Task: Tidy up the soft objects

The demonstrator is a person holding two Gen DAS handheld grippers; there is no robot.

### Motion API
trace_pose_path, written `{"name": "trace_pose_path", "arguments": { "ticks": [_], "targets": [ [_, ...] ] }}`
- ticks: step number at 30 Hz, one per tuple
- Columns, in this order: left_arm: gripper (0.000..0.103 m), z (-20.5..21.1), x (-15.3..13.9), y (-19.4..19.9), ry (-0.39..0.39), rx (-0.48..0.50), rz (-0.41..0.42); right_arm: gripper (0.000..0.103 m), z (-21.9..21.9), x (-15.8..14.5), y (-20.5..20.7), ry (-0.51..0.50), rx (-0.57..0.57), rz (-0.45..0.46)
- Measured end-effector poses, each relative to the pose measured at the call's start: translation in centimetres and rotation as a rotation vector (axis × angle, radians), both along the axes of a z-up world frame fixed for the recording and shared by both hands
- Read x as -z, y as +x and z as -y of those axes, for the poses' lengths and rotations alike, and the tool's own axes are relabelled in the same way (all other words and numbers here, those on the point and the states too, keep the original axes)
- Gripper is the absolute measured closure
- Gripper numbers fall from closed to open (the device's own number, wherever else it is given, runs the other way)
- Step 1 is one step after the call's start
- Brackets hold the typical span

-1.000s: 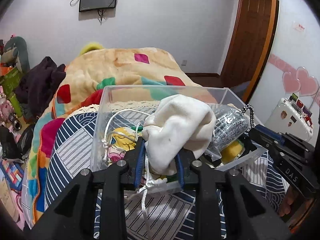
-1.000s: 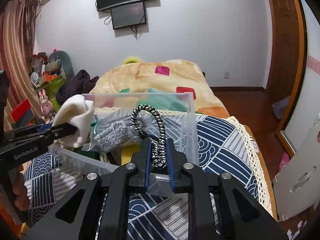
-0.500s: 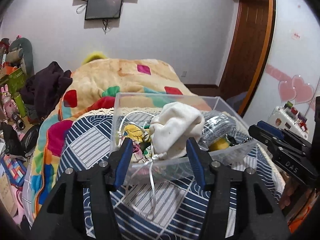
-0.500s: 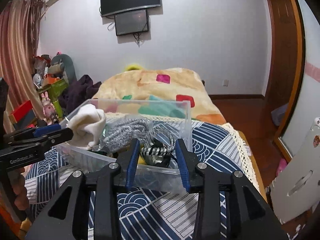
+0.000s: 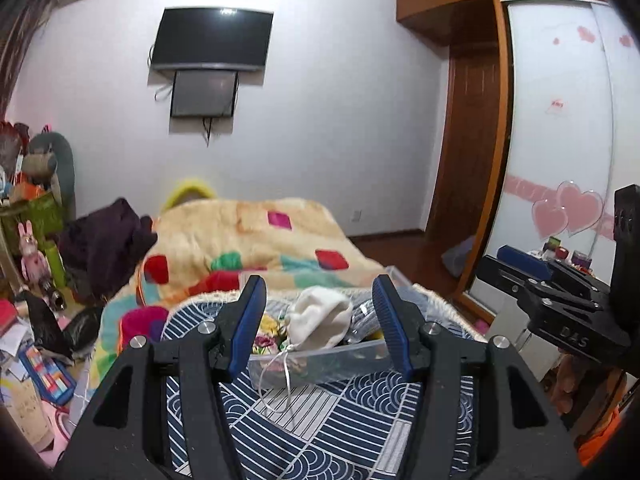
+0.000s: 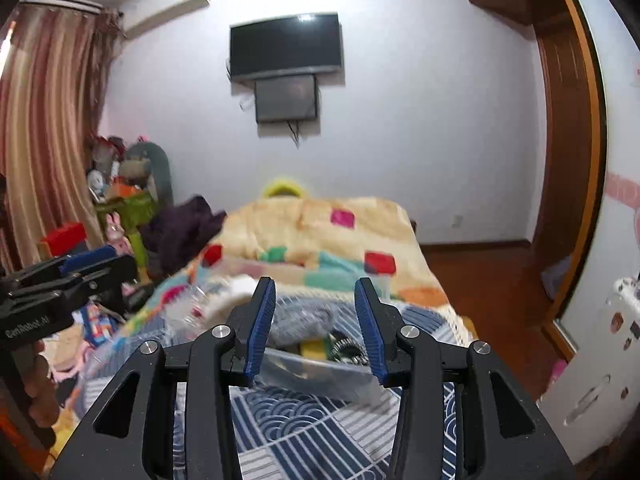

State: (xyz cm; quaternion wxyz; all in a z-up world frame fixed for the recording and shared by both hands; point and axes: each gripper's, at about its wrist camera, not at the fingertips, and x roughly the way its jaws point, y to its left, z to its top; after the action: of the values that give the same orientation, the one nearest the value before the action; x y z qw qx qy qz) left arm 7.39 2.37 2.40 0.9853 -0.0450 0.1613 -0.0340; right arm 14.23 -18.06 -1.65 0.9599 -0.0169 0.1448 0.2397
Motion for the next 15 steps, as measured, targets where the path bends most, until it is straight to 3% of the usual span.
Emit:
{"name": "trace_pose_path", "arguments": {
  "ticks": [6,13,15],
  "targets": [
    [0.017,0.4,-1.7,-2.8,0.002,-0.008,0.062,0.025,0.0,-2.0,-2.7,0.032,-0.023,0.089],
    [0.003,0.8,-2.0,-4.4,0.017,-0.025,0.085,0.002,0.0,-2.2,-3.9,0.062,-0.007,0.126],
    [0.002,1.0,-2.0,-4.6,0.034,-0.028,0.092,0.0,0.2,-2.0,-4.2,0.07,0.0,0.127]
  ]
}}
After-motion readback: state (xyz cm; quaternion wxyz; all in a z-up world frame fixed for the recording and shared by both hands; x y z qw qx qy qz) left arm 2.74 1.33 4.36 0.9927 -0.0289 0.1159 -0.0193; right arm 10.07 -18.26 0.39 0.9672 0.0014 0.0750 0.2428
